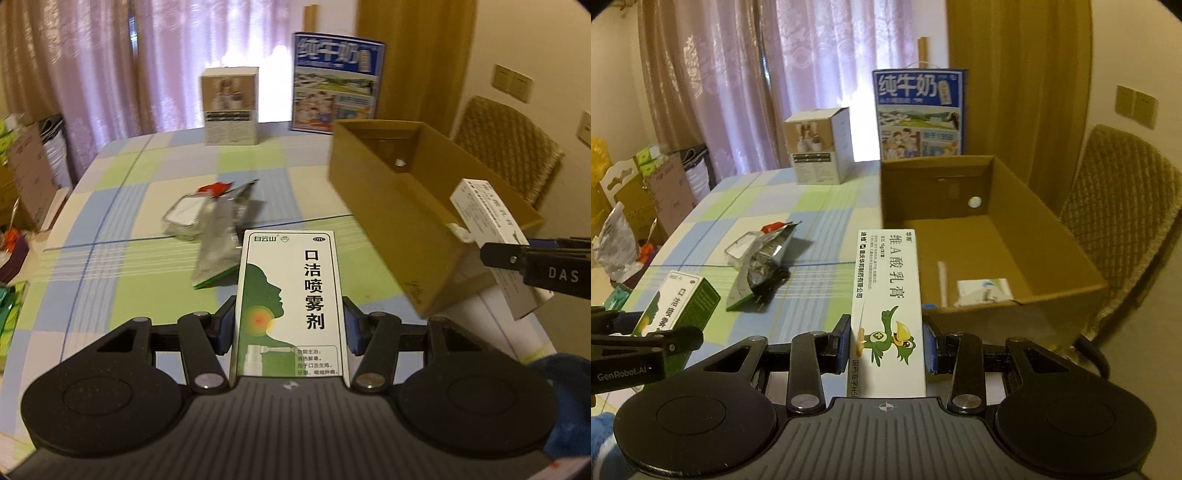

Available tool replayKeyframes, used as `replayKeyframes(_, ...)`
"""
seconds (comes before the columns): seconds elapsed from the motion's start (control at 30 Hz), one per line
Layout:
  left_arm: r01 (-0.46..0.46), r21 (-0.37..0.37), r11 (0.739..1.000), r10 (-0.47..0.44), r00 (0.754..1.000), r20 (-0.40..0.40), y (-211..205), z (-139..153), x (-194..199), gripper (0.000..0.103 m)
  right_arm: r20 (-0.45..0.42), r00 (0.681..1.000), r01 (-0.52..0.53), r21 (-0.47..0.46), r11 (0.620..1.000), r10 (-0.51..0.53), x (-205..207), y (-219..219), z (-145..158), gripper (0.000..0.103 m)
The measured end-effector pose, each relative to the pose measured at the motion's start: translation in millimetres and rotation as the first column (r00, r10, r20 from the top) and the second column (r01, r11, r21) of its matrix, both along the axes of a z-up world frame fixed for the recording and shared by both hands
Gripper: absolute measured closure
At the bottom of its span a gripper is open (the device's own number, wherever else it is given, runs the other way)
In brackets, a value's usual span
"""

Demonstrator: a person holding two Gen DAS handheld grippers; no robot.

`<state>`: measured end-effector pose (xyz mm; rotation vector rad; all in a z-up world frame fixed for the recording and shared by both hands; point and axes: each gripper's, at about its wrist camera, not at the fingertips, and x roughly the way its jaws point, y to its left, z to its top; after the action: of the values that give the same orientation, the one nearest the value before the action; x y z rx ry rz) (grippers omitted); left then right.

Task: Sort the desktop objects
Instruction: 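Carry the spray box and cream box over the cardboard box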

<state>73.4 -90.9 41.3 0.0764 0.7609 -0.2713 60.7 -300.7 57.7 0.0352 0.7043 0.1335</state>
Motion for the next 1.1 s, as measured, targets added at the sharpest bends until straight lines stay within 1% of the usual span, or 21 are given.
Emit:
replayKeyframes(0.2, 0.058, 0.007, 0.998, -0.058, 0.998, 0.007, -24, 6, -9, 0.052, 0.004, 0.999, 0.042, 0.008, 0.999, -0.042, -13, -23, 4, 0.068)
replayKeyframes(0.33, 0.073, -0.011, 0.997, -0.073, 0.997, 0.004, -32, 9, -9, 0.052, 0.001, 0.999, 0.054, 0.017, 0.998, -0.054, -17, -32, 4, 0.068)
replayKeyframes(0.53, 0.091, -0.002, 0.996, -0.091, 0.996, 0.005, -39, 11, -11, 0.052, 0.005, 0.998, 0.062, 0.026, 0.998, -0.062, -19, -39, 5, 0.068)
replayKeyframes(0.87, 0.112, 0.005, 0.994, -0.112, 0.994, 0.001, -47, 8, -5, 0.052, 0.003, 0.997, 0.071, 0.031, 0.997, -0.071, -16, -49, 3, 0.068)
replayKeyframes(1.1, 0.147, 0.007, 0.989, -0.148, 0.989, 0.013, -64, 11, 7, 0.052, 0.007, 0.995, 0.098, 0.029, 0.995, -0.098, -14, -67, 4, 0.068)
